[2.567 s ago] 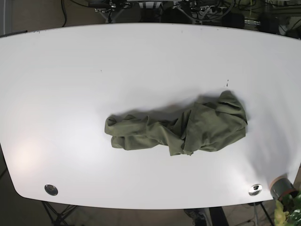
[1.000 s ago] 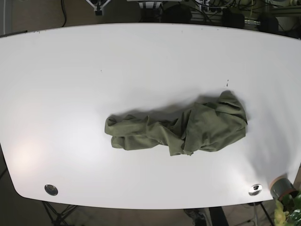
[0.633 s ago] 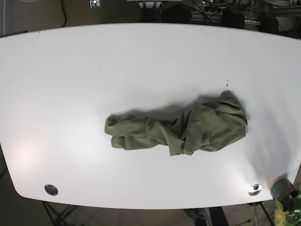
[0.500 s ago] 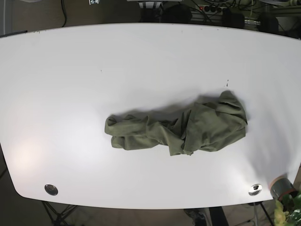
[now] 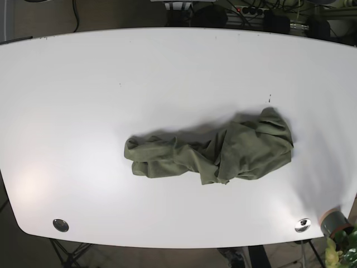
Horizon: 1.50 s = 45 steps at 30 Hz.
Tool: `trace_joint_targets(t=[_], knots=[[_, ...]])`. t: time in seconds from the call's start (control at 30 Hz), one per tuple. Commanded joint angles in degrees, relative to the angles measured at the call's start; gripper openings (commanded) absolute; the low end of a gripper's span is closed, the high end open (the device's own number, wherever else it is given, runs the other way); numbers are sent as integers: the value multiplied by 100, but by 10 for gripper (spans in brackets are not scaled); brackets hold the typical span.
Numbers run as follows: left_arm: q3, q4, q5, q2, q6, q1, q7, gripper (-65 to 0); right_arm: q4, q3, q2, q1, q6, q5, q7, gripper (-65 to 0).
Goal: Fold the T-shirt properly
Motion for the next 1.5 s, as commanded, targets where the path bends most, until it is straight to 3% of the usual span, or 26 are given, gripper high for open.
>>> trace_joint_targets(t=[0.0, 0.4, 0.77, 0.87, 1.07, 1.47], knots=[[37, 453, -9, 37, -2, 412, -77, -135, 525, 29, 65, -309, -65, 19, -83, -547], [107, 2431, -9, 29, -2, 734, -68, -135, 3162, 29, 83, -1505, -56, 28, -971, -547], [81, 2721, 0, 11, -2, 734, -68, -135, 3259, 152, 162, -1268, -65, 890, -901, -549], [72, 2704, 8, 11, -2, 734, -42, -135, 3250, 161, 162, -1004, -65, 899, -857, -549], [55, 2712, 8, 11, -2, 544, 495, -135, 3267, 161, 162, -327, -82, 907, -751, -549], [-262, 2739, 0, 11, -2, -405, 512, -135, 3259, 161, 153, 1009, -91, 925, -777, -542]])
